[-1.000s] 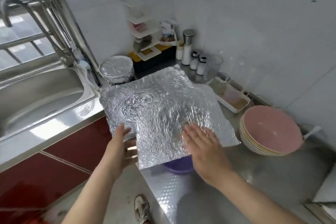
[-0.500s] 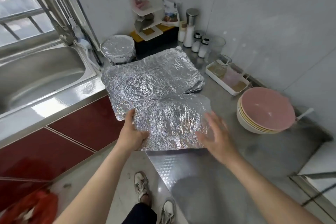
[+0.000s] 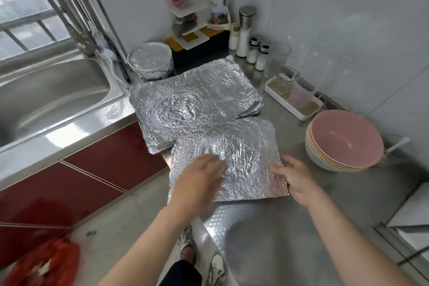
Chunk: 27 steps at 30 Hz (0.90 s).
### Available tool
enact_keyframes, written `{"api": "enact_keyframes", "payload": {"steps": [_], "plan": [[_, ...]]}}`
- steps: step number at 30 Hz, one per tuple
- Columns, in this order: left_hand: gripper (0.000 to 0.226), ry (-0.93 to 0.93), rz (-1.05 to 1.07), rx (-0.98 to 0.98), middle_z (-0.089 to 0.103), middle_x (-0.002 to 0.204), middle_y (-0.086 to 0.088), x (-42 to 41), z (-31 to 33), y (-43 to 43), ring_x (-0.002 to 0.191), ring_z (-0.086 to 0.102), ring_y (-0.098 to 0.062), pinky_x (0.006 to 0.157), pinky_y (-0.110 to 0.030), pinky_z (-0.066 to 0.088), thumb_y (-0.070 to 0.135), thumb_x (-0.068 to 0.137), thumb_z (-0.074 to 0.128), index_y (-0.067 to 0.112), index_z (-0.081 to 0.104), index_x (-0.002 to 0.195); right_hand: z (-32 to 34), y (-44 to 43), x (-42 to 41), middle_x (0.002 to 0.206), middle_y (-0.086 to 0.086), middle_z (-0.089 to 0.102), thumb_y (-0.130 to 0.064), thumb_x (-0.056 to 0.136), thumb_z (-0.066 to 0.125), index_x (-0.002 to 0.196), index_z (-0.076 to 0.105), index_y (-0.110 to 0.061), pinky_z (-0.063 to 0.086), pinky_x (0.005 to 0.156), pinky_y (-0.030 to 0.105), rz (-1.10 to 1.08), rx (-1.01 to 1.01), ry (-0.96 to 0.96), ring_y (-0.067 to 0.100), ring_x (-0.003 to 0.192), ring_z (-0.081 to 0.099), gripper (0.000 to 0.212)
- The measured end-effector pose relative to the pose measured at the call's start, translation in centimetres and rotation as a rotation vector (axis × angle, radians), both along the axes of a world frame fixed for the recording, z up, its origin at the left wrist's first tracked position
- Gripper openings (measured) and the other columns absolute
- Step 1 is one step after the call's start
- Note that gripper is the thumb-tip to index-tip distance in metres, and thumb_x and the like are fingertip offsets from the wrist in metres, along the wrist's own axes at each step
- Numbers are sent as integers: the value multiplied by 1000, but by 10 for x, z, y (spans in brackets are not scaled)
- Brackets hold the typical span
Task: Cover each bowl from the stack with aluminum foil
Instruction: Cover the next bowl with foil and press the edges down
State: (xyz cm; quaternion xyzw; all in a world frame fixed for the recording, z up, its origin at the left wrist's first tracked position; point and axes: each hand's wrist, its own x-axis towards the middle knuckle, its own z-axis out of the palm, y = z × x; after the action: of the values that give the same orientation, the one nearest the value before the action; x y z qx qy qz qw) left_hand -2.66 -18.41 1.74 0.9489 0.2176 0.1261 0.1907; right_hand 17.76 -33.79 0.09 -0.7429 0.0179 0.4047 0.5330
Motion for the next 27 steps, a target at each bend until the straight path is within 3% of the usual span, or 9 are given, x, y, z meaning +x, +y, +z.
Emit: {"api": "enact_keyframes", "payload": {"steps": [1,3,8,13,17,19,23,27], "plan": [[34,36,-145,-10,57,138,1,5,-9,-8,129,50,-23,104,-48,46,32,93,63,25,63,127,0,2,1,116,9,62,3,79,71,125,53,-3,43,98,39,7,-3,5,24,100,59,49],[30,66,-234,-47,62,131,5,12,-27,-18,125,52,-18,101,-44,48,39,96,53,26,67,118,1,6,5,113,15,65,6,77,70,120,55,-2,46,98,47,31,-17,10,30,99,62,46],[30,-68,-167,-10,68,116,8,13,-40,-21,109,59,-16,90,-35,54,39,93,53,25,73,110,0,13,16,102,13,66,12,69,71,116,55,-3,50,86,43,34,-22,34,28,90,62,52],[29,-105,-137,45,64,109,4,15,-41,-19,104,53,-17,83,-30,51,42,93,53,23,72,104,-5,13,22,90,15,61,9,71,59,90,59,-3,43,75,36,6,-50,-4,26,86,54,22],[30,-119,-139,58,58,99,2,15,-45,-18,94,47,-16,77,-29,46,43,93,54,23,71,106,-8,14,20,88,15,64,2,71,58,79,58,-5,42,76,36,-10,-83,-58,26,86,57,11],[29,-136,-144,51,58,97,3,13,-46,-18,91,46,-15,77,-28,42,41,94,55,22,72,107,-2,16,17,85,14,65,1,77,55,74,53,-10,39,69,30,-14,-104,-104,24,80,56,12],[27,-191,-127,19,62,95,3,7,-46,-16,87,51,-15,74,-25,44,35,93,57,17,75,103,2,21,16,82,5,57,-1,84,49,103,56,-6,34,52,27,-55,-138,-233,15,63,46,21],[29,-195,-166,55,64,95,2,4,-49,-12,89,52,-15,73,-26,47,36,94,56,17,76,103,0,28,17,97,7,59,-8,86,52,115,54,-9,45,67,33,-25,-254,-396,22,78,57,29]]}}
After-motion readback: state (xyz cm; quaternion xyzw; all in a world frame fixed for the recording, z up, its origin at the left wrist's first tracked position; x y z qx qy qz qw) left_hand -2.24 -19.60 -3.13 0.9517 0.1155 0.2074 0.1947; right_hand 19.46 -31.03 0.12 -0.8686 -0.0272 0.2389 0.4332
